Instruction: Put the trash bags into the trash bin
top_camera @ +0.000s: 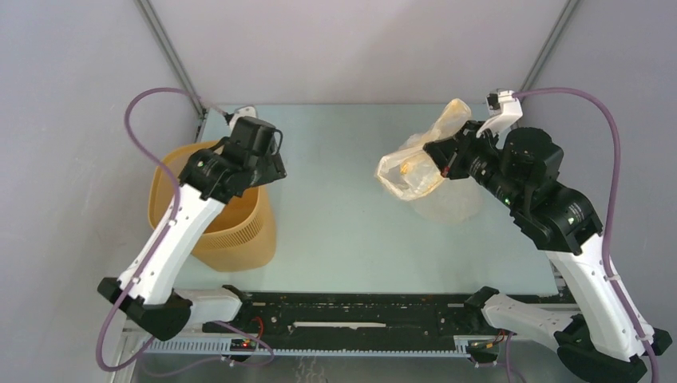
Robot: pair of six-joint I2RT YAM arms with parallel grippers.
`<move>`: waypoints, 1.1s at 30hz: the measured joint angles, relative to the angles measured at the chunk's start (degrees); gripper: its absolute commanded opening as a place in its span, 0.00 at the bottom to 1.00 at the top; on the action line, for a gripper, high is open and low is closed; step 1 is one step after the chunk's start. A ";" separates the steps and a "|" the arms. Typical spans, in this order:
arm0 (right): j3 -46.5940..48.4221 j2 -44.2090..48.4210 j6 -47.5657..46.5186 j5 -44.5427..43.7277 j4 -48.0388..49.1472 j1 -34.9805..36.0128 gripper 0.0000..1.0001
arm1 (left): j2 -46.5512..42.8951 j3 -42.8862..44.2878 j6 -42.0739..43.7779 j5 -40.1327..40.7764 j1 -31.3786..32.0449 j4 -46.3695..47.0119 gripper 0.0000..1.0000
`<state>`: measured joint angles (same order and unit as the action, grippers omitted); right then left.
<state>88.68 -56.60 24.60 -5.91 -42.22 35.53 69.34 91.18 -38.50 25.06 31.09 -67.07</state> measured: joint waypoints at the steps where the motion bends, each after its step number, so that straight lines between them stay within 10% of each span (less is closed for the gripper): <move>1: 0.04 -0.11 -0.02 0.09 -0.02 -0.28 0.00 | 1.38 -0.33 0.63 0.24 0.00 0.13 0.52; 10: 4.31 -1.25 -0.57 1.90 -3.39 -0.66 0.00 | 1.97 -5.18 6.38 2.84 -0.15 3.80 0.03; 33: 17.46 -0.15 -7.87 -4.63 -6.43 -0.68 0.00 | 36.54 30.23 14.62 -14.03 17.46 9.60 0.00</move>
<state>106.15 -56.75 16.73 -10.55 -48.64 34.85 105.89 121.40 -23.88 11.03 48.56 -57.47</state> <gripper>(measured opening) 0.008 0.038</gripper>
